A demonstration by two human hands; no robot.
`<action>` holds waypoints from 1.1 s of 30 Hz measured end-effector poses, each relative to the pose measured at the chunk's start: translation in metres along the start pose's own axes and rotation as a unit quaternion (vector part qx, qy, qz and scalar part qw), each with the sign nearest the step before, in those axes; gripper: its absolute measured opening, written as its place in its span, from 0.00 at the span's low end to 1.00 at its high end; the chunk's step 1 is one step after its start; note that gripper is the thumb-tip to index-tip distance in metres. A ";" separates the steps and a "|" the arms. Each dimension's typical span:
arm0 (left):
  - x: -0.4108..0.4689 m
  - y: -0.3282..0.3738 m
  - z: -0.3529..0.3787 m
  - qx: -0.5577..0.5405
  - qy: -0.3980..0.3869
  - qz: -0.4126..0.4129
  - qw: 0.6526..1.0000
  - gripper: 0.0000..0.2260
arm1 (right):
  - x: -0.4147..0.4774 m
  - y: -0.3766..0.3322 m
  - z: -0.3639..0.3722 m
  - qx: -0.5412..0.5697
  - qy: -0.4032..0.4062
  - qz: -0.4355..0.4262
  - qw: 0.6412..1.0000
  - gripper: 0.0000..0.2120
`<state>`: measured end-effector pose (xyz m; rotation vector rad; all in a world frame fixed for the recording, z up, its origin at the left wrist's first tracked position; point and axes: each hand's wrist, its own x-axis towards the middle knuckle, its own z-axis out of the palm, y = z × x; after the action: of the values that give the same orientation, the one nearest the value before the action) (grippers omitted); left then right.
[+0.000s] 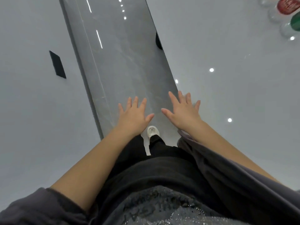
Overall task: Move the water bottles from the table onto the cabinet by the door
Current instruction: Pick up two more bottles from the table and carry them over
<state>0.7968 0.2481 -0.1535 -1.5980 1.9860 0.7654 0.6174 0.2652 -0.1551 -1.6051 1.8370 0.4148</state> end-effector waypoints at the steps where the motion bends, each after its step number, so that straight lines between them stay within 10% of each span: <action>1: 0.012 0.002 -0.009 0.005 0.000 0.018 1.000 0.31 | 0.007 0.002 -0.006 0.006 0.008 0.010 1.000 0.35; 13: 0.185 0.042 -0.156 0.169 -0.017 0.308 0.936 0.30 | 0.076 0.022 -0.072 0.309 0.055 0.303 0.900 0.34; 27: 0.307 0.200 -0.211 0.111 -0.006 0.399 0.910 0.34 | 0.142 0.143 -0.151 0.450 0.175 0.398 0.780 0.36; 33: 0.345 0.270 -0.226 -0.003 -0.029 0.406 0.913 0.41 | 0.162 0.200 -0.165 0.522 0.298 0.431 0.673 0.40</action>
<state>0.4567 -0.1075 -0.1851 -0.6730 2.6005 1.0819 0.3756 0.0797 -0.1750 0.0358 2.4780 -0.8152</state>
